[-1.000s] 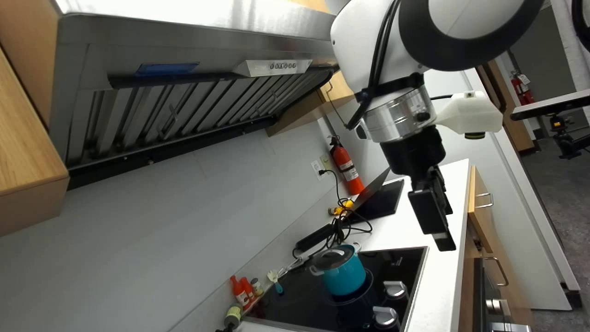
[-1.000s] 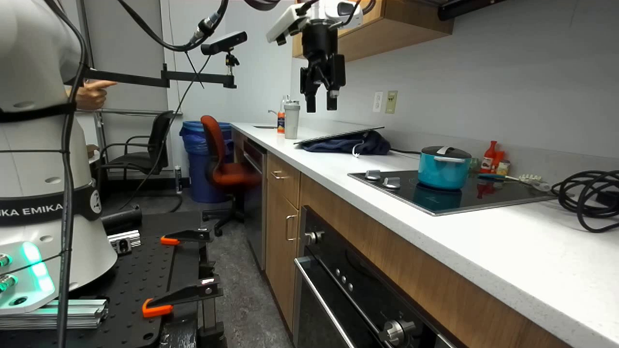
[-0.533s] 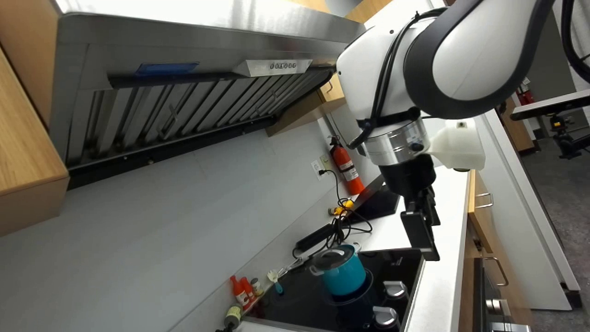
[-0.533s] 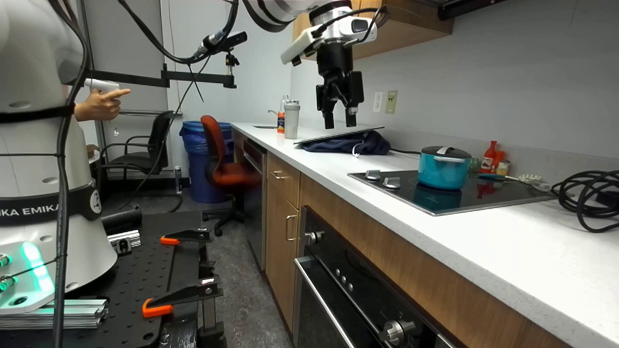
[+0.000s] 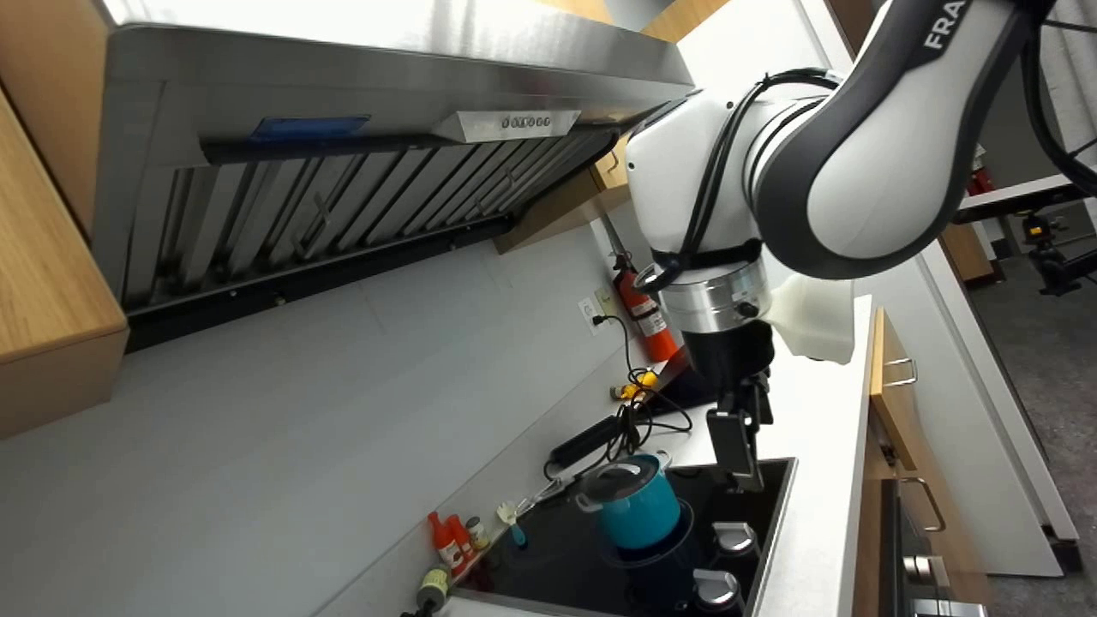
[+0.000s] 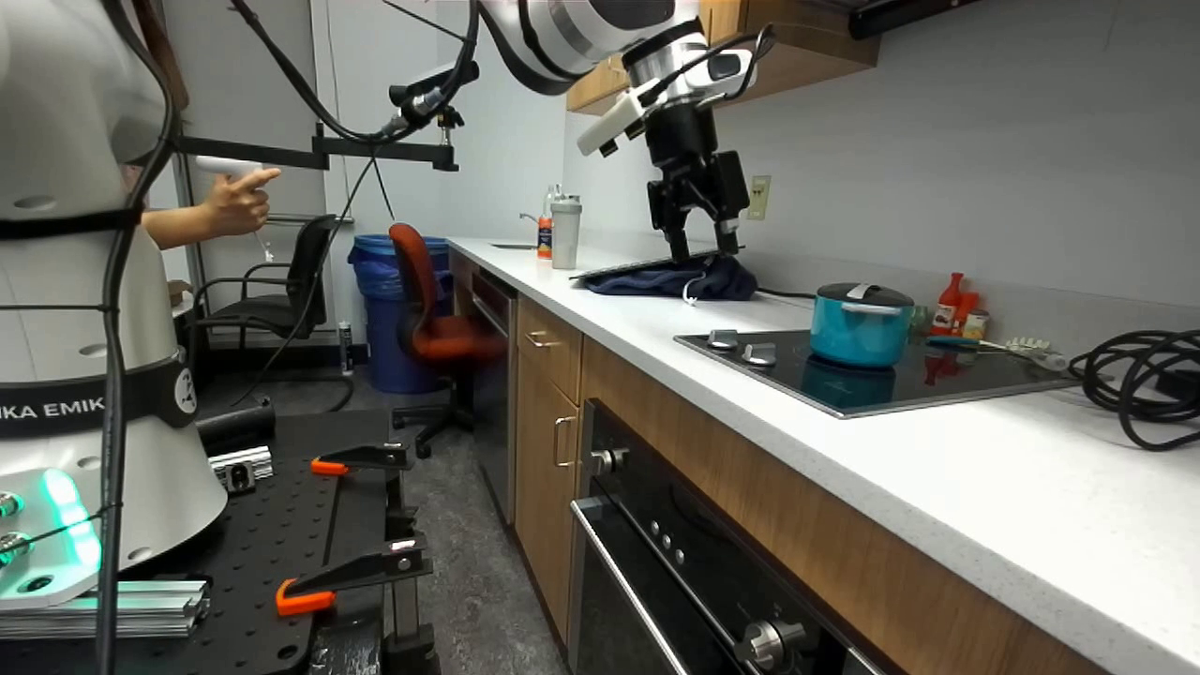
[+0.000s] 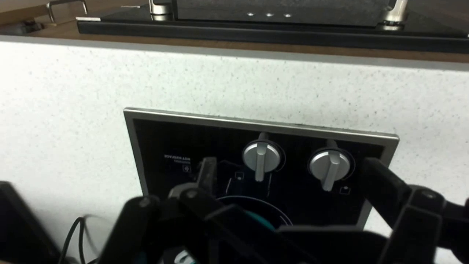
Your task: Take the lid off the blue pot
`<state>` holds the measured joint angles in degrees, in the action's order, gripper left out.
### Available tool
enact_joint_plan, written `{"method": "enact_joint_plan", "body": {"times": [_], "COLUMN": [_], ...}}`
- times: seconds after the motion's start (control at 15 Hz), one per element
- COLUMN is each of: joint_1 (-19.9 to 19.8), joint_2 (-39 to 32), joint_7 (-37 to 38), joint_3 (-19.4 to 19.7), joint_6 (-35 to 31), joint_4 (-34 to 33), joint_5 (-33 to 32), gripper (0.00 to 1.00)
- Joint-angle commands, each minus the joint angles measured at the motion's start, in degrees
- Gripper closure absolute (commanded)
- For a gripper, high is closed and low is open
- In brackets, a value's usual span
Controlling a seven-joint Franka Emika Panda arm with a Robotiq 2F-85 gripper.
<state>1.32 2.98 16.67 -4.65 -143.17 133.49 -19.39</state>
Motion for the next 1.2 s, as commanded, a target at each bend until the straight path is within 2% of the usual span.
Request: {"method": "enact_joint_plan", "body": {"times": [0.0, 0.33, 0.4, 0.53, 0.6, 0.8, 1.13], "joint_1": [-0.3, -0.2, -0.5, -0.3, 0.4, 0.6, 0.7], "joint_2": [-2.3, -3.5, -6.7, -7.7, -4.5, -6.5, -6.9], "joint_7": [4.2, 8.7, 7.0, 5.8, 5.6, 5.3, 5.3], "joint_3": [0.6, 1.6, 2.1, 2.9, 2.8, 3.6, 3.7], "joint_6": [-3.8, -8.5, -7.3, -7.3, -6.7, -6.7, -6.7], "joint_4": [-1.7, -2.3, -7.7, -9.9, -5.5, -8.6, -8.9], "joint_5": [-4.5, -9.6, -9.4, -9.2, -7.6, -7.5, -7.5], "gripper": [0.0, 0.0, 0.0, 0.0, 0.0, 0.0, 0.0]}}
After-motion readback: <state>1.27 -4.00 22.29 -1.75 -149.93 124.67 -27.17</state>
